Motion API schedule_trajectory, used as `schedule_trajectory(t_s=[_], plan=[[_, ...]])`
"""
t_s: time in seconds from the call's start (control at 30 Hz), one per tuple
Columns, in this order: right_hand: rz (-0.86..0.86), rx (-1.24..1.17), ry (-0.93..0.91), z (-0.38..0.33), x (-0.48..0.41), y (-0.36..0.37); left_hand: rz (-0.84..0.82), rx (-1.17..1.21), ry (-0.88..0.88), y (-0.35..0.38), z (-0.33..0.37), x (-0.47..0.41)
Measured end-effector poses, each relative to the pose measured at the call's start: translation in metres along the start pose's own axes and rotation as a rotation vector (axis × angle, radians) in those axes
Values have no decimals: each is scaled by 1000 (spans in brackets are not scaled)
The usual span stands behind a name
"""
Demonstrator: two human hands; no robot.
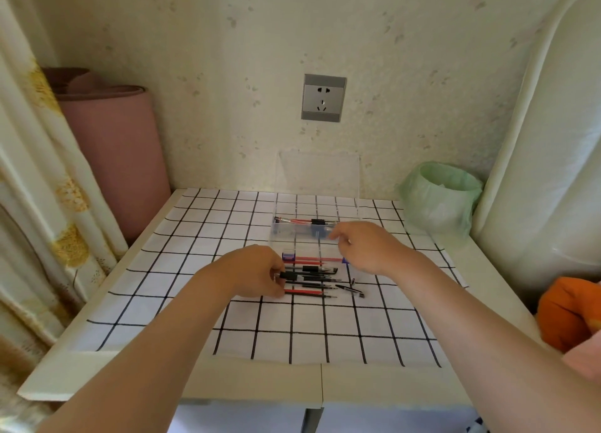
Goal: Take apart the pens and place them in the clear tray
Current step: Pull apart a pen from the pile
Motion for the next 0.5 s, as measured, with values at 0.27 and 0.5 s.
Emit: schedule_trajectory(t_s=[0.27,0.5], plan=[[-262,43,35,-18,-21,34,8,-19,30,0,-1,-1],[-317,43,28,-21,-28,39,13,-3,23,0,-5,-2]])
Point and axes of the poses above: each hand's wrist, its own x-axis away from the middle knuckle, its own y-axis out of the palm, z = x × y, the point moved 9 cm from there along -x, towards the middle knuckle, and after that the axes turned 14 degrees about x, right-handed, at the moved point
